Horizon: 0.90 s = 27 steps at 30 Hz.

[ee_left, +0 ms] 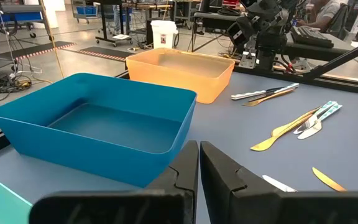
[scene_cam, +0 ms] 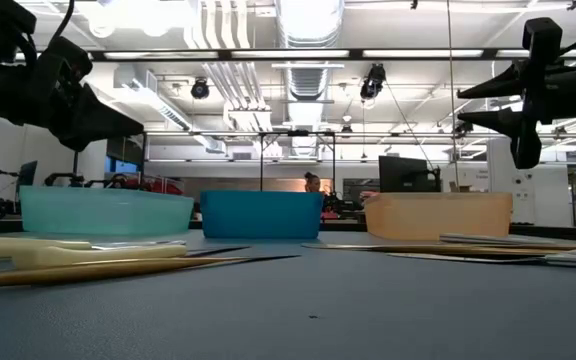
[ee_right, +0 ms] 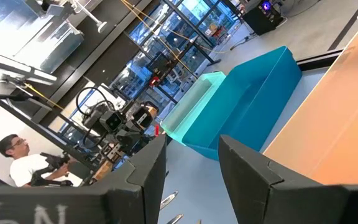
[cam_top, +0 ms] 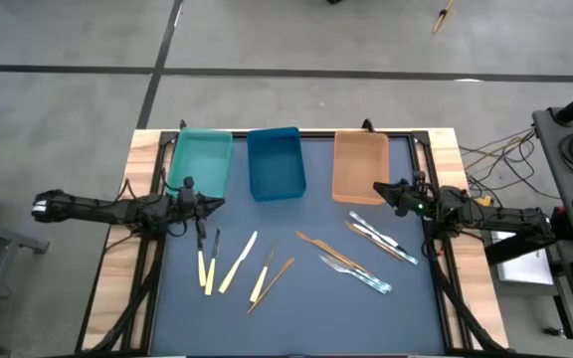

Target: Sort silverware by color (type)

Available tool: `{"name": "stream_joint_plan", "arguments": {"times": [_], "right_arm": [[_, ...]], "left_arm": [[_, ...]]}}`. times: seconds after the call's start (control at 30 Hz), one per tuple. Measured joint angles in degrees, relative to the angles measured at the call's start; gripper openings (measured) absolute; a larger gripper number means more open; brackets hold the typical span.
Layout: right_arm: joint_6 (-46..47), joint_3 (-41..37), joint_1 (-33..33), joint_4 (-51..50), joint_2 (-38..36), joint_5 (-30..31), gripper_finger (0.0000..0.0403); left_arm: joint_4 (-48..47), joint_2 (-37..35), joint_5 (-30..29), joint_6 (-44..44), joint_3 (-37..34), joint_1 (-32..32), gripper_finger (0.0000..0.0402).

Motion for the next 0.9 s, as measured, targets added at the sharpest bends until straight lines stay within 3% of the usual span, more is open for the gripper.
{"name": "stream_joint_plan", "arguments": {"times": [0.9], "right_arm": [[-2.89, 0.00, 0.00, -0.02, 0.00, 0.00, 0.0137]], "left_arm": [[0.02, 0.00, 0.00, 0.00, 0.00, 0.00, 0.0000]]}}
